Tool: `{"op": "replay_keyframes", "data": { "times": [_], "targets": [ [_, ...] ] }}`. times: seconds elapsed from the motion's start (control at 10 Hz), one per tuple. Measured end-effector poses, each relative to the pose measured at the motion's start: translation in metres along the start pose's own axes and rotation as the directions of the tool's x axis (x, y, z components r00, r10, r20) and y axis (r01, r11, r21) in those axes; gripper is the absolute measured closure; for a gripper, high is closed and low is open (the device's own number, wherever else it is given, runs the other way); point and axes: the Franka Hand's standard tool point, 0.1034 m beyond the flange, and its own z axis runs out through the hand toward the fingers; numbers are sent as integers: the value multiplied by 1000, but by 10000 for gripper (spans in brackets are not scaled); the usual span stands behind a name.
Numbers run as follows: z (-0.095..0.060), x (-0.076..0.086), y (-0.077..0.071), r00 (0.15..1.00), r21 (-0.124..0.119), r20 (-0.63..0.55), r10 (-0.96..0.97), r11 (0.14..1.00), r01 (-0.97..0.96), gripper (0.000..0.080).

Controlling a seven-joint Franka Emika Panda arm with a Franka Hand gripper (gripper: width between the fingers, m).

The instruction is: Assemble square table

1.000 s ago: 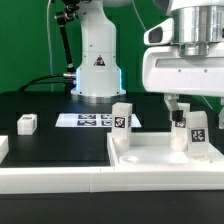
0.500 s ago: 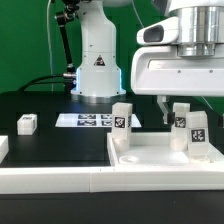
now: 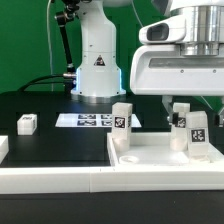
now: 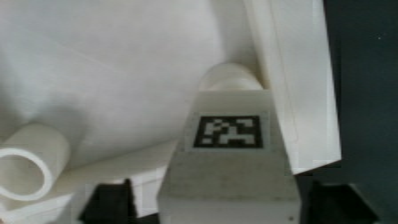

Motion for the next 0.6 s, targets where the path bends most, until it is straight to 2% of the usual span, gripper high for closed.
{"op": "replay_keyframes", "data": {
  "times": [0.1, 0.2, 0.5, 0.6],
  "targets": [
    [0, 0, 0, 1000, 0, 0, 0, 1000, 0, 443],
    [0, 0, 1, 1000, -1, 0, 2, 1000, -2, 511],
    [1, 0, 1, 997, 0, 1, 72, 997, -72, 511],
    [1, 0, 1, 985, 1, 1, 171, 985, -171, 511]
  ]
}}
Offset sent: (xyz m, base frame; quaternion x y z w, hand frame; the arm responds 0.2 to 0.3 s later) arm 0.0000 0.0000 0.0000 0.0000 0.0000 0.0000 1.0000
